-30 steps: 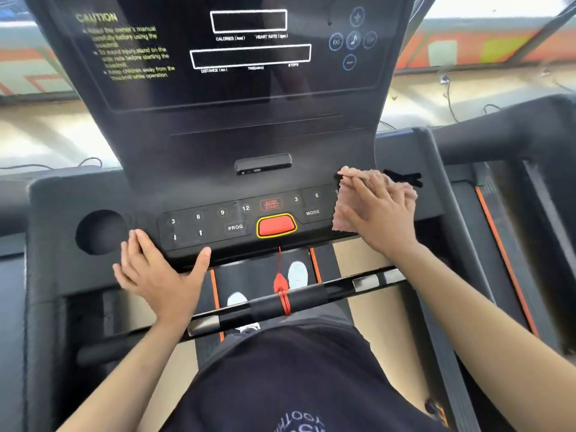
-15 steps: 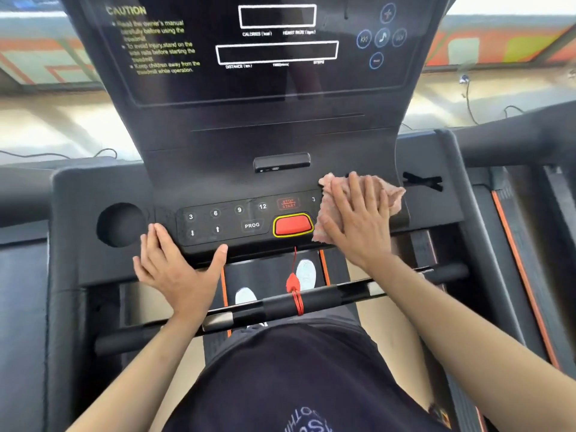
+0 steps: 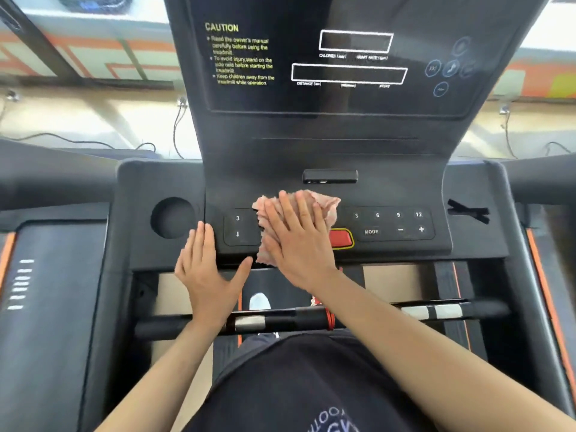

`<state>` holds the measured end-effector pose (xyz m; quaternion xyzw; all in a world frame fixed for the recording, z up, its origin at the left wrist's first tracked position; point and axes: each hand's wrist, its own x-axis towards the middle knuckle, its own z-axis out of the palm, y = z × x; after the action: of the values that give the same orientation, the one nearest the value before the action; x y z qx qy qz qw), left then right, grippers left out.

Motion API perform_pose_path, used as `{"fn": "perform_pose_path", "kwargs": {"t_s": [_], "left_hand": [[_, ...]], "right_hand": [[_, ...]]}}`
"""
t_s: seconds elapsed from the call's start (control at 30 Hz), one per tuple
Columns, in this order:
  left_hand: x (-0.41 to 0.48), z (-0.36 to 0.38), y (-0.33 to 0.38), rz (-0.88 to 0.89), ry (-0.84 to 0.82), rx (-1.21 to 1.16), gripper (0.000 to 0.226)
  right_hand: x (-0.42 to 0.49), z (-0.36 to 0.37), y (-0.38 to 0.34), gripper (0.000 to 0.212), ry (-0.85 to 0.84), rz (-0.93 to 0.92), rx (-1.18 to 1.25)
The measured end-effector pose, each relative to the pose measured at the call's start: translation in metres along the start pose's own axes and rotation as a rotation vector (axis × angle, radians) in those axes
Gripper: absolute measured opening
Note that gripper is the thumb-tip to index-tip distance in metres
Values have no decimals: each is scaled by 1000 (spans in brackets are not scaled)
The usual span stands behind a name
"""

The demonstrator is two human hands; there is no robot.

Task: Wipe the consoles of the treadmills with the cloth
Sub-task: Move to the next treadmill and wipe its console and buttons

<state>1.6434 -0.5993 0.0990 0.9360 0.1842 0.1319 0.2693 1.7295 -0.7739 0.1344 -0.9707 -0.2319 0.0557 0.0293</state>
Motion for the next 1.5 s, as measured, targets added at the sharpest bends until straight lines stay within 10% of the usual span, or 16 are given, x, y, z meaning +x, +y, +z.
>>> {"fn": "perform_pose_path", "kwargs": {"t_s": [0.57,0.87,1.17,1.5], "left_hand": [[9,-56,-32,151,189,-263,33],[34,-26,-5,684,-178,112,65],[35,-3,16,333,-252,464,74],[14,45,89,559,-289,342,58]], "right_hand": [[25,-2,-63,67,24,-522,210],[-88,10,38,25,428,58,339],[-156,19,122,51,400,720,223],[-235,52,134,51,250,640,143]]}}
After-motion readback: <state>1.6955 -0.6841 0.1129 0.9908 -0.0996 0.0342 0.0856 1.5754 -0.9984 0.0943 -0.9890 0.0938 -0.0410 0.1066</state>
